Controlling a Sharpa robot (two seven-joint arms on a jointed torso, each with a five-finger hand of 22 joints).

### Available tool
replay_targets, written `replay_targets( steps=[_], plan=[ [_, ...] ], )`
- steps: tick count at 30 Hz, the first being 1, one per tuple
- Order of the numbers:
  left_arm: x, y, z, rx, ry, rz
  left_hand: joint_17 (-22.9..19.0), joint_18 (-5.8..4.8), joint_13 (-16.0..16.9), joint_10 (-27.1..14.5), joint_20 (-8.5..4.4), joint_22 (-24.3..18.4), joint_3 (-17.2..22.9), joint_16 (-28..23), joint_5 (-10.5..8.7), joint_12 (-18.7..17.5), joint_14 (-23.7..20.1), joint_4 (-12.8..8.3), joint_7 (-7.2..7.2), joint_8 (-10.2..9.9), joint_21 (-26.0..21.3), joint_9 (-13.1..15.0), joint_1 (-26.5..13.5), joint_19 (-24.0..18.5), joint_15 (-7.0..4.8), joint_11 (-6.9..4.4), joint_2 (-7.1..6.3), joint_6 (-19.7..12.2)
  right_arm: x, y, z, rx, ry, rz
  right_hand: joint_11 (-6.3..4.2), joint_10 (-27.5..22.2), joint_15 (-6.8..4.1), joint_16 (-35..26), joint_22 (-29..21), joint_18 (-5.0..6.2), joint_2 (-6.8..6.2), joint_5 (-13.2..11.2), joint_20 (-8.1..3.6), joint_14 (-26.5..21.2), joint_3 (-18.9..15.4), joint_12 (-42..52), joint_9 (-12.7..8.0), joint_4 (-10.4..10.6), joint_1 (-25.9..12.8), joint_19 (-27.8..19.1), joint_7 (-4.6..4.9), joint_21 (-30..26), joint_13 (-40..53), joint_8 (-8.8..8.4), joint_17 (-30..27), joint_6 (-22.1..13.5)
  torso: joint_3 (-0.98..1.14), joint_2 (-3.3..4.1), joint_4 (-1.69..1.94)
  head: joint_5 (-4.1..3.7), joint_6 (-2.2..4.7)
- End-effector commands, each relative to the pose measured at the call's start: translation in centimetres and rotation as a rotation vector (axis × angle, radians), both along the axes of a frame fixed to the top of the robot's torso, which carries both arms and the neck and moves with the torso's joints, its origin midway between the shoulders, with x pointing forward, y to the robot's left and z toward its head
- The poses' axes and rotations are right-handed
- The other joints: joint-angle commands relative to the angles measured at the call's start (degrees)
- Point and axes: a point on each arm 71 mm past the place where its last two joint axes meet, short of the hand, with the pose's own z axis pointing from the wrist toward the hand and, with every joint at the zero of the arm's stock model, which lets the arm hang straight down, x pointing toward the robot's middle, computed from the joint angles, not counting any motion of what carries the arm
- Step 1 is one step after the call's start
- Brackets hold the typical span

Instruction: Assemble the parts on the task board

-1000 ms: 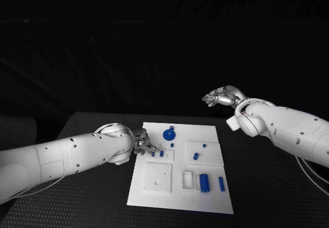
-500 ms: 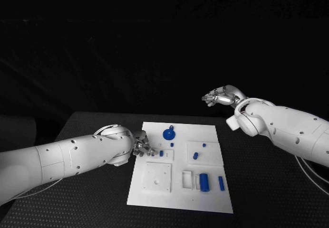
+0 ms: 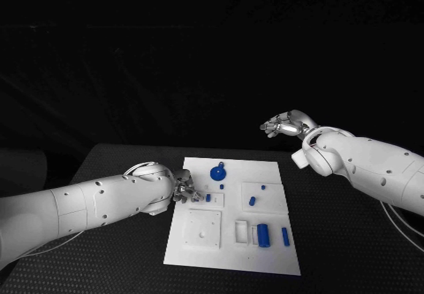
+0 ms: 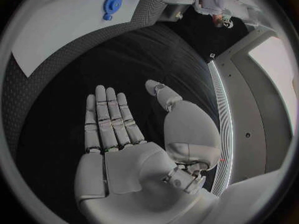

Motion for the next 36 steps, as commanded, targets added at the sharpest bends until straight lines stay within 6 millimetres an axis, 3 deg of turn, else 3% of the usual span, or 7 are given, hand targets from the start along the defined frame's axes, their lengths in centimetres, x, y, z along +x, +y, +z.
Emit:
replay_targets(
  steps=[1, 13, 21, 33, 35, 36],
  plan=[
    [-0.09, -0.22, -0.19, -0.004, 0.011, -0.017, -0.1, -0.66, 0.1, -0.1, -4.65, 1.0, -0.1, 0.3, 0.34, -0.3, -0.3, -0.5, 0.06, -0.2, -0.3, -0.2, 0.2, -0.4, -0.05, 0.21, 0.43, -0.2, -0.03, 0.13, -0.04, 0.001, 0.002, 0.012, 0.04, 0.3, 0.18, -0.3, 0.1, 0.74, 0.62, 0.2, 0.36, 0.2, -0.2, -0.3, -0.1, 0.2, -0.1, 0.0, 1.07, -0.3, -0.1, 0.12, 0.1, -0.3, 0.01, 0.02, 0.0, -0.02, -0.08],
    [-0.05, -0.14, -0.26, 0.0, 0.016, -0.015, -0.1, -0.74, 0.1, 0.0, -4.65, 1.0, 0.1, 0.4, 0.63, -0.4, -0.3, -2.7, 0.03, -0.3, -0.3, -0.2, 1.7, -0.3, -0.02, 0.19, 1.78, 0.0, -0.04, 0.12, -0.05, 0.001, 0.003, 0.013, 0.04, 0.3, 0.18, -0.3, 0.1, 0.75, 0.63, 0.2, 0.37, 0.2, -0.2, -0.3, -0.1, 0.2, -0.1, 0.0, 1.07, -0.3, -0.1, 0.13, 0.1, -0.3, 0.02, 0.0, 0.01, -0.08, -0.1],
    [0.02, -0.38, -0.44, 0.001, 0.015, -0.016, -0.2, -0.91, 0.2, 0.2, -4.61, 1.1, 0.9, 0.4, 0.9, -0.4, -0.2, -6.2, 0.07, -0.4, -0.3, -0.3, 4.6, -0.2, 0.06, 0.23, 3.5, 0.2, -0.05, 0.17, -0.05, 0.001, 0.003, 0.015, 0.04, 0.3, 0.18, -0.3, 0.1, 0.75, 0.63, 0.2, 0.37, 0.2, -0.2, -0.3, -0.1, 0.2, -0.2, 0.1, 1.07, -0.3, -0.1, 0.13, 0.1, -0.3, 0.03, 0.01, 0.0, -0.12, -0.23],
    [-0.03, -0.25, -0.91, 0.005, 0.019, -0.014, -0.2, -0.97, 0.2, 0.5, -4.59, 1.1, 1.3, 0.5, 1.29, -0.5, 0.1, -8.1, -0.03, -0.3, -0.3, -0.3, 5.6, 0.1, 0.14, 0.13, 4.88, 0.6, -0.05, 0.22, -0.06, 0.001, 0.003, 0.015, 0.04, 0.3, 0.17, -0.4, 0.1, 0.76, 0.64, 0.2, 0.38, 0.2, -0.2, -0.3, -0.1, 0.2, -0.2, 0.1, 1.07, -0.4, -0.1, 0.14, 0.1, -0.3, 0.05, -0.01, -0.03, -0.07, -0.23],
    [-0.03, -0.2, -0.9, 0.003, 0.017, -0.015, -0.2, -1.02, 0.2, 0.6, -4.54, 1.1, 1.7, 0.6, 2.38, -0.5, 0.1, -9.1, 0.01, -0.3, -0.3, -0.2, 6.3, 0.1, 0.19, 0.13, 5.62, 0.6, -0.05, 0.24, -0.06, 0.001, 0.003, 0.016, 0.04, 0.3, 0.17, -0.4, 0.1, 0.77, 0.65, 0.2, 0.38, 0.2, -0.2, -0.3, -0.1, 0.2, -0.2, 0.1, 1.07, -0.4, -0.1, 0.14, 0.1, -0.3, 0.05, -0.01, -0.01, -0.07, -0.22],
    [-0.04, -0.19, -0.89, 0.002, 0.017, -0.015, -0.3, -1.11, 0.2, 0.7, -4.47, 1.1, 1.8, 0.6, 4.27, -0.6, 0.1, -9.5, 0.02, -0.2, -0.3, -0.2, 6.3, 0.1, 0.27, 0.19, 5.87, 0.6, -0.06, 0.23, -0.06, 0.001, 0.003, 0.016, 0.04, 0.3, 0.17, -0.4, 0.1, 0.77, 0.65, 0.2, 0.38, 0.2, -0.2, -0.3, -0.1, 0.2, -0.2, 0.1, 1.07, -0.4, -0.1, 0.14, 0.1, -0.3, 0.06, -0.01, -0.01, -0.06, -0.23]
  ],
)
